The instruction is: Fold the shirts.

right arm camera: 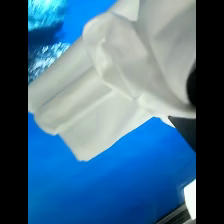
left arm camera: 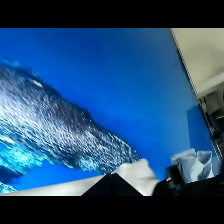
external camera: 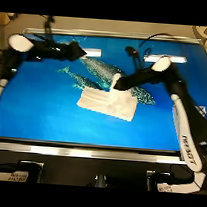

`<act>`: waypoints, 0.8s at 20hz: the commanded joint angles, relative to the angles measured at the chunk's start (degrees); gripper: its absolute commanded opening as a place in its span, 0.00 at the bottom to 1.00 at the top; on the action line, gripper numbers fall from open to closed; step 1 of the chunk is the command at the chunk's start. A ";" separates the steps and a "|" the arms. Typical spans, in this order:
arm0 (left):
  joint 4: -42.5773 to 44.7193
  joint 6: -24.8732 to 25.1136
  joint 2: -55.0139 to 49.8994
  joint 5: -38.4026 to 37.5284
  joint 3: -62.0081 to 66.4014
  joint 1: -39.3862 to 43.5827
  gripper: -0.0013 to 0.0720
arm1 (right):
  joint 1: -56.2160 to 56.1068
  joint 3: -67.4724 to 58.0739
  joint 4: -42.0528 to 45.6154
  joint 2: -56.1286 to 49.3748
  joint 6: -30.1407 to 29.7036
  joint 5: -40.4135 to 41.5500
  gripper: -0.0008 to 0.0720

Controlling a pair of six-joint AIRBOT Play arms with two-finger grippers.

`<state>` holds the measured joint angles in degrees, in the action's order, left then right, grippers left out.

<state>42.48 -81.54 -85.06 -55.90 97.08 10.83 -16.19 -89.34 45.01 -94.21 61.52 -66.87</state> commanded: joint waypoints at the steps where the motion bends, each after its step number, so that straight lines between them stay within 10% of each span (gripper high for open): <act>1: 2.89 0.61 9.01 -1.86 0.00 -5.46 0.05 | -7.72 0.00 -15.91 -10.62 -2.86 10.05 0.11; 4: 3.93 0.59 11.45 -3.65 0.00 -5.25 0.05 | -8.55 0.00 -21.97 -13.51 -4.37 13.09 0.86; 9: 8.31 0.61 11.37 -6.34 -0.31 -5.05 0.05 | 1.75 -0.07 -12.15 -6.71 -5.49 4.61 0.87; 13: 13.35 0.59 11.37 -6.80 -0.31 -5.05 0.05 | 13.14 0.50 24.09 -1.49 6.29 -14.53 0.87; 16: 13.66 0.59 11.21 -7.32 -0.31 -5.03 0.05 | 15.74 7.43 23.30 -1.51 6.58 -15.63 0.88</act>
<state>54.26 -80.95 -73.84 -62.63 96.79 5.85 -4.23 -86.19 59.59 -96.79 64.77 -77.21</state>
